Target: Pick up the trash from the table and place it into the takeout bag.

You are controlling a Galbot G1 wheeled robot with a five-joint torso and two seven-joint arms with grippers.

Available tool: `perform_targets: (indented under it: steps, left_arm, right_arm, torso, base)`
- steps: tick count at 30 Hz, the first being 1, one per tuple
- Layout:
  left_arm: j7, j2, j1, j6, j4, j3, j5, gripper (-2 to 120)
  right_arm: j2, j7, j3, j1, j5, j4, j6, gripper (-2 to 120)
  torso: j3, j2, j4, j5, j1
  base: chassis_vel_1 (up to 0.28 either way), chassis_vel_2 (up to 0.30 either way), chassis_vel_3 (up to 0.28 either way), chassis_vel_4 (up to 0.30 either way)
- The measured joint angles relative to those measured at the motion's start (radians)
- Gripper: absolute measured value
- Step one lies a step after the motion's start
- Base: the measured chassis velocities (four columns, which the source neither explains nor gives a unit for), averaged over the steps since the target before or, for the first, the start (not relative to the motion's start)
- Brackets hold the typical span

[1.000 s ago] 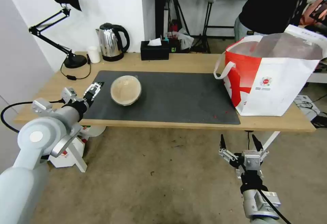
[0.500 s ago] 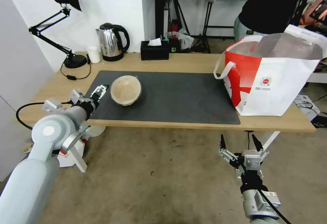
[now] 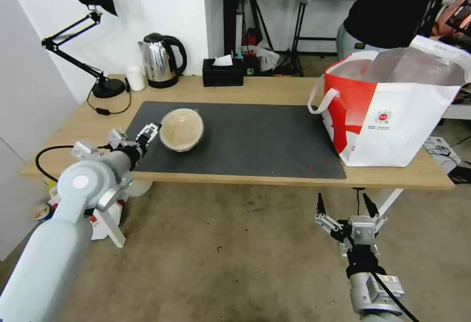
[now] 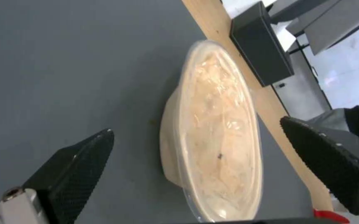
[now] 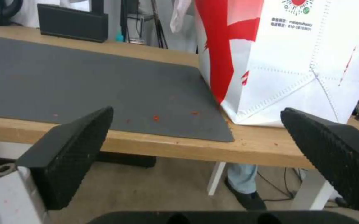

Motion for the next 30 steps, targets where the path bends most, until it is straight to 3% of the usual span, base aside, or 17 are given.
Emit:
perform_targets:
  steps: [30]
  left_arm:
    - [-0.001, -0.057, -0.109, 0.0, 0.099, 0.118, 0.032, 100]
  right_arm:
    - [0.0, 0.0, 0.0, 0.0, 0.0, 0.0, 0.0, 100]
  torso:
    - [0.0, 0.0, -0.0001, -0.0001, 0.0]
  base:
    - [0.0, 0.0, 0.0, 0.0]
